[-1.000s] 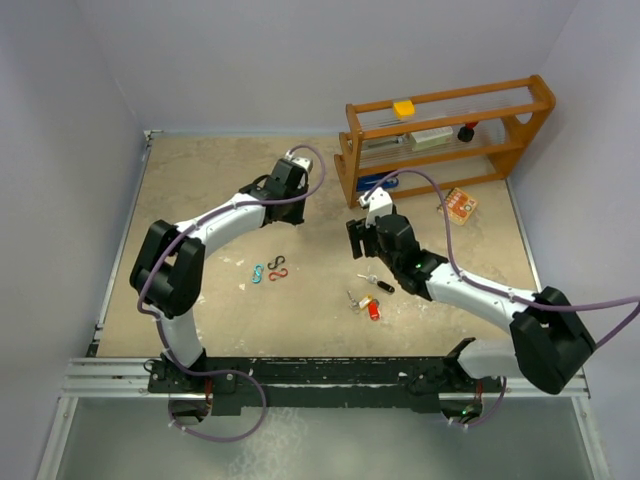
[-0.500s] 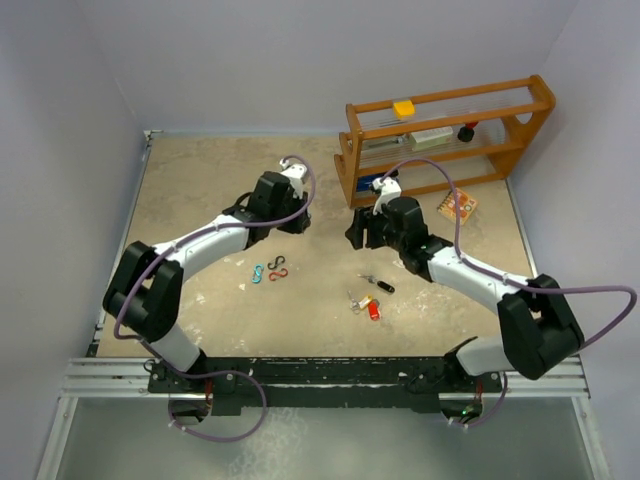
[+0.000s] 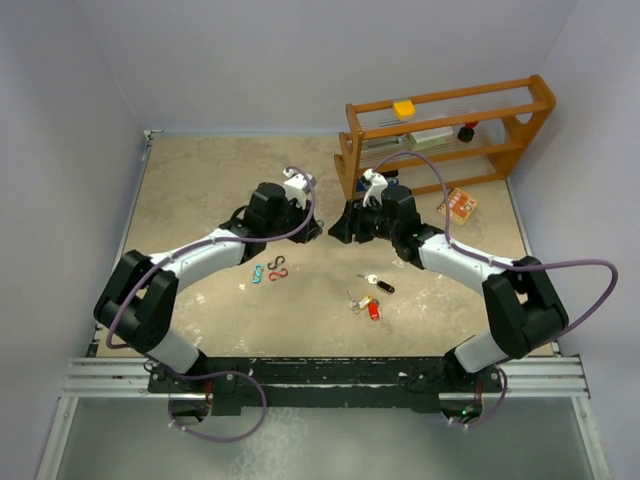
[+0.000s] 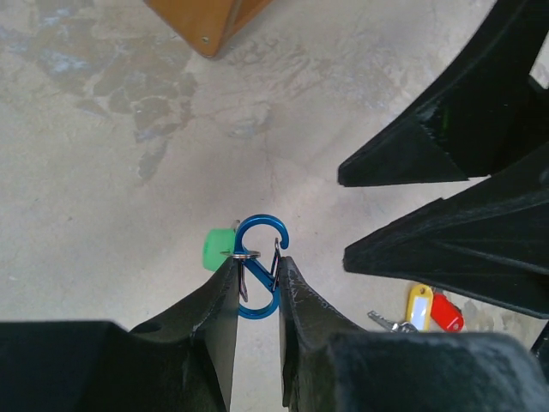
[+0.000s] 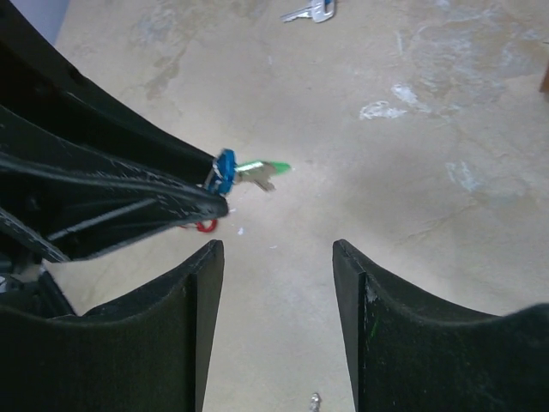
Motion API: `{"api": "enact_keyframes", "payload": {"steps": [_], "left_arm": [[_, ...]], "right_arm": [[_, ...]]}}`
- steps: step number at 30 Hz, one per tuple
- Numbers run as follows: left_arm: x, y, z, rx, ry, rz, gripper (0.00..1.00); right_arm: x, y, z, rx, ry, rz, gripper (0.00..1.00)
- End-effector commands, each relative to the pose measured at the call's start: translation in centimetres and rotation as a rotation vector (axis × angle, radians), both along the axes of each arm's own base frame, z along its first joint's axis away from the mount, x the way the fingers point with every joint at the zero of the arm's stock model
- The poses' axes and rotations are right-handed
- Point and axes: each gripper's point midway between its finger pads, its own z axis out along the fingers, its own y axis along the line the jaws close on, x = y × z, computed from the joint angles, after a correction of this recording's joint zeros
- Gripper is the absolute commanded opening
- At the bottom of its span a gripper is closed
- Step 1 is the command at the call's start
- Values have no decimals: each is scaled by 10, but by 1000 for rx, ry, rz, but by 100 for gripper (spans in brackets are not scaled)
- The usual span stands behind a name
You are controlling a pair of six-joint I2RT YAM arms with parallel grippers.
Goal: Put the keys on the keyring
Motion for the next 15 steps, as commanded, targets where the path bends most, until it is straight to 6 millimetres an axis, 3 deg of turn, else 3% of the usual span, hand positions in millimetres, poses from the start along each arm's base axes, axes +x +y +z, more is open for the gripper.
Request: {"api": "enact_keyframes", "payload": {"steps": [1,15], "left_arm": [[-6,-19,27,-67,-97,-89,18],[-21,-25,31,-82,-122,-154,18]], "right_arm": [[5,19,37,118,-42,50,56],[7,22,40,158,-21,32,47]]}}
